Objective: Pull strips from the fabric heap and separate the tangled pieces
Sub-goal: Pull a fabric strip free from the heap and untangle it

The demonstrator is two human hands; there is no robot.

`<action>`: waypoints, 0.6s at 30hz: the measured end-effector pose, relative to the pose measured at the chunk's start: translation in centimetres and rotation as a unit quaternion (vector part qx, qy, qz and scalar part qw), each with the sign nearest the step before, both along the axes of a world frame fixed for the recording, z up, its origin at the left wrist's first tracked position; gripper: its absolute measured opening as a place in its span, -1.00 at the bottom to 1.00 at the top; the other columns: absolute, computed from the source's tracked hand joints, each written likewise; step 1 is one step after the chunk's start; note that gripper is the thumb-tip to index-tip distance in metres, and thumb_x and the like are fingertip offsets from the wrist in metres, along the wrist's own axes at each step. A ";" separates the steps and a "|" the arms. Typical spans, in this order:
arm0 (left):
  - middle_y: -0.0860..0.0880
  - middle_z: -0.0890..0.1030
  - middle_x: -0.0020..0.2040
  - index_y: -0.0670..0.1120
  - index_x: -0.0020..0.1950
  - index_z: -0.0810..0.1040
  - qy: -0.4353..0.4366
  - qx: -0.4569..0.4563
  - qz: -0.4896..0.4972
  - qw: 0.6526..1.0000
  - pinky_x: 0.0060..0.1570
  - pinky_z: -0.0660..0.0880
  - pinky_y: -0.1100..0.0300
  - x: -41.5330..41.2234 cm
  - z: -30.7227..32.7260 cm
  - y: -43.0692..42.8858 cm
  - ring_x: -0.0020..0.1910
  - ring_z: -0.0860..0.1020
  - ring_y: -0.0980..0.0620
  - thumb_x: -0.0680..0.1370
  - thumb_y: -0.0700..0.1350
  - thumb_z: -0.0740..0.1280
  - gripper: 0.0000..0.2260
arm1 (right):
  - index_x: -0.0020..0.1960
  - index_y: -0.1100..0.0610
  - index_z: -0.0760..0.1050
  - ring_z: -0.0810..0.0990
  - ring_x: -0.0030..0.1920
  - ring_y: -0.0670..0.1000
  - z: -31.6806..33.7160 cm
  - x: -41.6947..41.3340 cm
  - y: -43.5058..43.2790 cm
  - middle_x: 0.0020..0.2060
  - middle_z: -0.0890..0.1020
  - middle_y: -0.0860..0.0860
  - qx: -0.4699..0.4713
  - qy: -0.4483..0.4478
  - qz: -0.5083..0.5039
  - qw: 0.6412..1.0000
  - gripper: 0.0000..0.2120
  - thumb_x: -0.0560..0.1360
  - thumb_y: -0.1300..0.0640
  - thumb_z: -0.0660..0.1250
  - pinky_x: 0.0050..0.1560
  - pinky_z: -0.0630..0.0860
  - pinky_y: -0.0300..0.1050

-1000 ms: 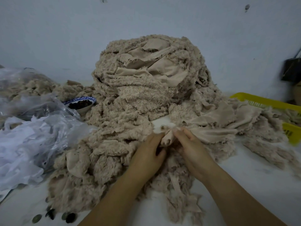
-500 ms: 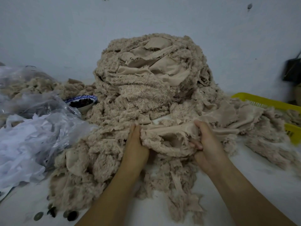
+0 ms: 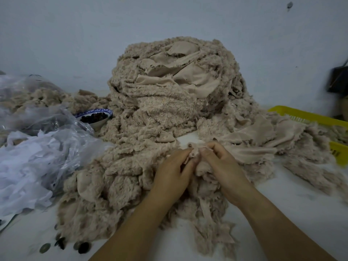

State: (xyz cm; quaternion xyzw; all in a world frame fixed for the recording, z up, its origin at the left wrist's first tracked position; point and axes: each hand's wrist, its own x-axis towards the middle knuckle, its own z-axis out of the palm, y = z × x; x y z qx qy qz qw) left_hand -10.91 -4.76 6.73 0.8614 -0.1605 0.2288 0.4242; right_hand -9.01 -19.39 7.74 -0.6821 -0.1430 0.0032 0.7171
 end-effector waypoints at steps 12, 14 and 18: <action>0.02 0.53 -0.37 -0.08 -0.24 0.51 0.065 -0.147 0.108 0.981 -0.40 0.33 0.28 0.9 0.0 1.3 -0.40 0.44 0.16 0.64 0.06 0.25 -0.68 | -0.15 0.03 0.62 0.67 -0.11 0.07 0.3 0.1 0.3 -0.13 0.69 0.07 0.072 0.038 0.001 0.997 -0.71 0.45 -0.19 0.36 -0.10 0.60 -0.07; 0.08 0.51 -0.40 -0.02 -0.33 0.45 0.073 -0.111 0.104 0.986 -0.40 0.34 0.29 1.0 0.0 1.9 -0.42 0.44 0.17 0.59 0.10 0.32 -0.66 | -0.10 -0.01 0.66 0.72 -0.08 0.05 0.5 0.3 -0.3 -0.09 0.73 0.08 0.144 0.078 -0.010 0.986 -0.77 0.40 -0.15 0.40 -0.16 0.64 -0.10; 0.06 0.57 -0.21 -0.01 -0.16 0.53 0.124 -0.016 0.070 0.990 -0.21 0.51 0.07 1.5 -0.4 2.3 -0.20 0.54 0.06 0.58 0.09 0.36 -0.78 | 0.06 0.11 0.60 0.72 -0.06 0.13 0.3 1.5 -1.6 -0.08 0.72 0.16 0.236 0.135 -0.061 0.960 -0.76 0.54 -0.05 0.36 -0.04 0.65 0.10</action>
